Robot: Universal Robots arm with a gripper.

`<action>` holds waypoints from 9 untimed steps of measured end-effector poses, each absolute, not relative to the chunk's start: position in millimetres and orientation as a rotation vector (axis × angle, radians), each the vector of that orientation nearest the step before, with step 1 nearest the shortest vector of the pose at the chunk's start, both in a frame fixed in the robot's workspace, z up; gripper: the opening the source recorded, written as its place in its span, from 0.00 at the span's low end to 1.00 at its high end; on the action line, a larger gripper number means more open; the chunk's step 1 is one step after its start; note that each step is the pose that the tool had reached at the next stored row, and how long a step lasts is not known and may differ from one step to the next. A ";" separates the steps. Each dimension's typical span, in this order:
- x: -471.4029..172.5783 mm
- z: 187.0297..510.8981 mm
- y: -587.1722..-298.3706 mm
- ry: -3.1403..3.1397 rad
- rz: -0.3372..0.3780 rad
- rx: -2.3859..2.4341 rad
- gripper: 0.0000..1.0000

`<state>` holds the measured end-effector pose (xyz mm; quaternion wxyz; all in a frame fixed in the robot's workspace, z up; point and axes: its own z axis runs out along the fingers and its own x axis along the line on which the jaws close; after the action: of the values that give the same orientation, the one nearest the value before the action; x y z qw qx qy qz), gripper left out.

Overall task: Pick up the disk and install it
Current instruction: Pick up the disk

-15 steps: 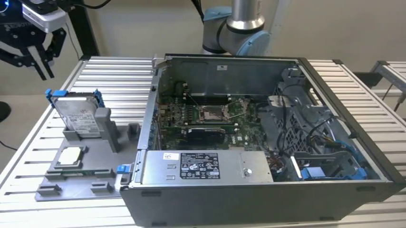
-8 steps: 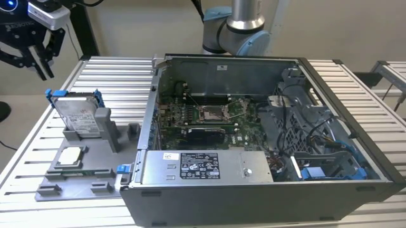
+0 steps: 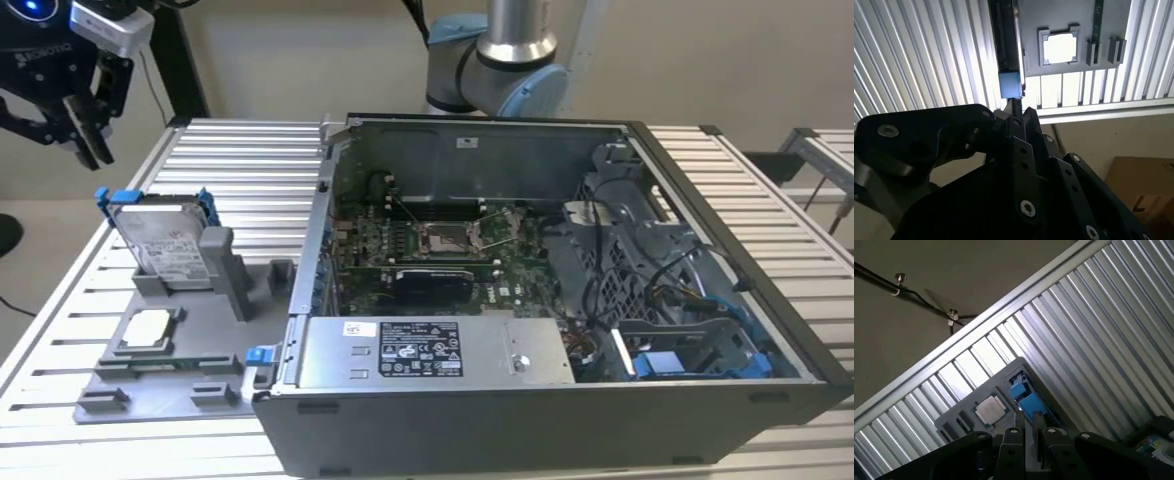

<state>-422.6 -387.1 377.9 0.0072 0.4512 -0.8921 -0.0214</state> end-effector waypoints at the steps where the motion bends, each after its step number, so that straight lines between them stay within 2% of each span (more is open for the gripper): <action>1: -422.6 377.9 -387.1 -2.778 -0.066 1.437 0.00; 9: -422.7 376.9 -387.0 -2.671 -0.056 1.639 0.00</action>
<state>-422.7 -387.0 376.9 0.0036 0.5230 -0.8522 -0.0180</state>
